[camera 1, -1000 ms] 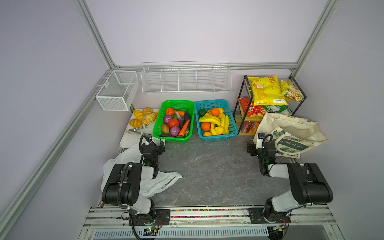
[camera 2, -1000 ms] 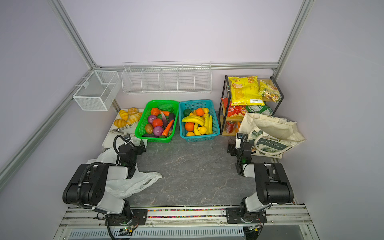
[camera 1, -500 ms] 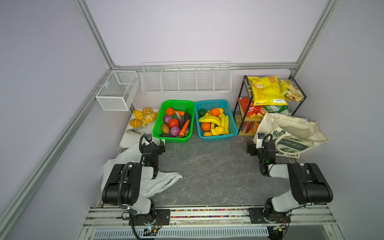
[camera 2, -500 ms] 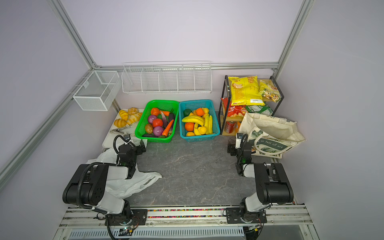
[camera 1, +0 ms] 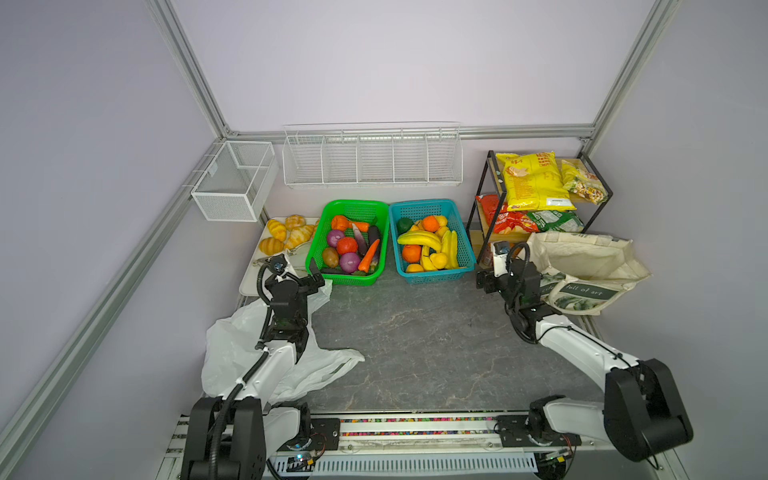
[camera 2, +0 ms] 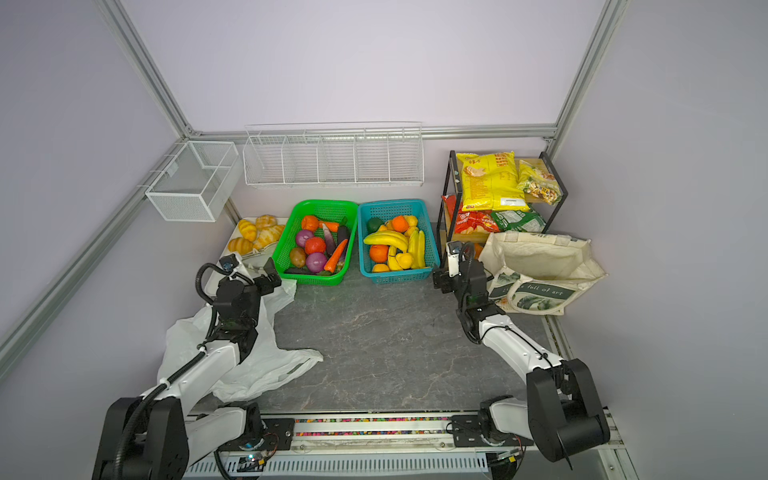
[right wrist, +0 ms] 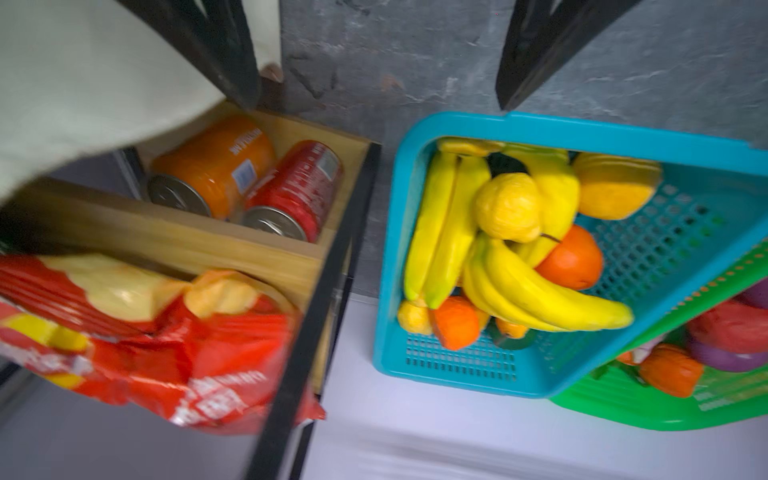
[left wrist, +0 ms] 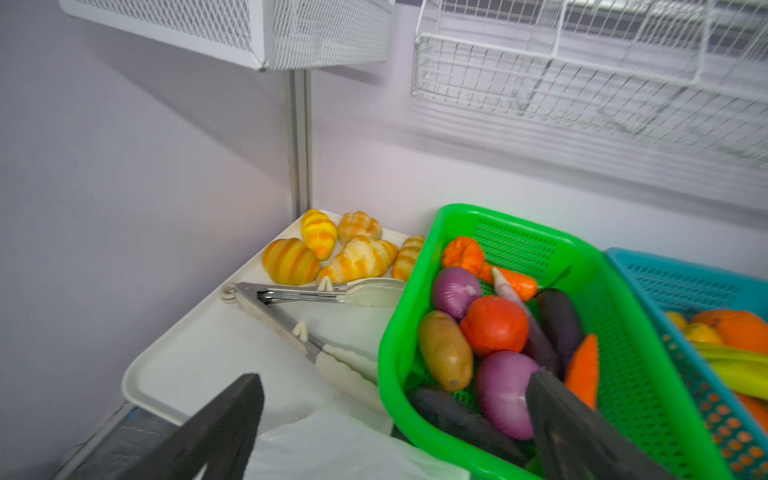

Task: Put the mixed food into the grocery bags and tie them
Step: 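Grasp the cream tote handle with right gripper while left gripper nears baskets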

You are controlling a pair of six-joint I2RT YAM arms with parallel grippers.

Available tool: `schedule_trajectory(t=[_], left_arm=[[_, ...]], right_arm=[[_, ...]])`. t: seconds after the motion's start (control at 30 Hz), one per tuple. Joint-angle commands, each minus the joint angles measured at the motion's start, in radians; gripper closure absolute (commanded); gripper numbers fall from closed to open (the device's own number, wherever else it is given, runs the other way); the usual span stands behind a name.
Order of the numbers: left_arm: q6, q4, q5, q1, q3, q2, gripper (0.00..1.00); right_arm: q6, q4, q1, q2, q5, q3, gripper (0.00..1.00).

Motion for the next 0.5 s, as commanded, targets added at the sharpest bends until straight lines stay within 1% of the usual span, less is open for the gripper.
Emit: schedule_trajectory(t=[0.0,0.07,0.1,0.2,0.27,0.3,0.33,0.4,0.47], left_arm=[[-0.205,-0.178,0.163,-0.015,0.07,-0.055,0.03],[-0.243,-0.248,0.183,-0.074,0.121,-0.082,0.04],[-0.239,-0.3,0.18,-0.117,0.154,-0.094,0.04],[-0.223,-0.43,0.169,-0.236,0.236,-0.102,0.04],[-0.231,-0.454,0.172,-0.288,0.255,-0.094,0.04],[-0.236,-0.445,0.184,-0.303,0.256,-0.087,0.04],[-0.244,-0.433,0.196,-0.315,0.254,-0.079,0.04],[-0.268,-0.393,0.24,-0.326,0.25,-0.052,0.04],[-0.281,-0.372,0.282,-0.327,0.253,-0.024,0.05]], right_arm=[[-0.036,-0.245,0.079,-0.041,0.042,0.08,0.07],[-0.002,-0.365,0.094,-0.099,0.061,0.137,0.07],[0.024,-0.442,0.092,-0.134,0.084,0.179,0.07],[0.058,-0.666,0.081,-0.226,0.213,0.271,0.06],[0.068,-0.773,0.066,-0.263,0.311,0.317,0.06],[0.073,-0.813,0.041,-0.27,0.337,0.335,0.06],[0.078,-0.84,0.007,-0.273,0.334,0.345,0.07],[0.104,-0.894,-0.101,-0.263,0.275,0.37,0.07],[0.103,-0.888,-0.174,-0.254,0.28,0.37,0.07]])
